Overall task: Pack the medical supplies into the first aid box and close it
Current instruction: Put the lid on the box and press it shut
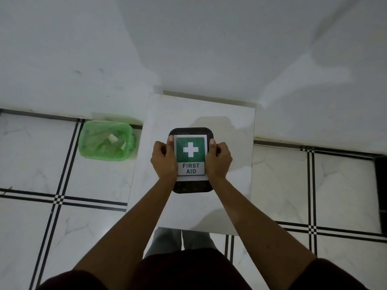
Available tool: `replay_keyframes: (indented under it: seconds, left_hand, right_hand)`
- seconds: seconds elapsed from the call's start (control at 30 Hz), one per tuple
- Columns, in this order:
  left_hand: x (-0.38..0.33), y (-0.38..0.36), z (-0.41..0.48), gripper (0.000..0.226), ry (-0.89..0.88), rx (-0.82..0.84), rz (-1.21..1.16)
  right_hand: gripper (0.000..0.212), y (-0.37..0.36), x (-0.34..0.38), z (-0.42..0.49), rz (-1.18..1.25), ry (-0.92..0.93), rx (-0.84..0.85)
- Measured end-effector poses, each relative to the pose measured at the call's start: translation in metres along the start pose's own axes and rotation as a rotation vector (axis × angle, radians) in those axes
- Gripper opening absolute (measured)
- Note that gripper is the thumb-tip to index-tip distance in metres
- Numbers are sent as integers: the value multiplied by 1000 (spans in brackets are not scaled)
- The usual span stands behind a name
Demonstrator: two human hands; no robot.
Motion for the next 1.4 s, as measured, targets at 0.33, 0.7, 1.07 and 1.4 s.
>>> replay_keyframes:
  seconds: [0.33, 0.7, 1.07, 1.4]
  left_hand:
    - [-34, -22, -17, 47, -354, 48, 381]
    - [-28, -49, -18, 59, -493, 246, 636]
    - [-27, -51, -17, 57, -464, 262, 585]
    - [-23, -35, -29, 58, -568, 278, 741]
  right_hand:
    - [35, -16, 32, -4, -284, 287, 78]
    - [76, -35, 31, -3, -437, 465, 370]
    - [70, -33, 33, -3, -370, 495, 391]
    - [73, -10, 43, -12, -454, 479, 335]
Point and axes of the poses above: each hand's wrist, its own z-axis towards the middle knuckle, its own y-axis out of the back of the hand, x = y × z, the point moved 9 cm from there along z, towards the middle knuckle, and after that the axes turned 10 degrees about y, right-handed, at the moved point
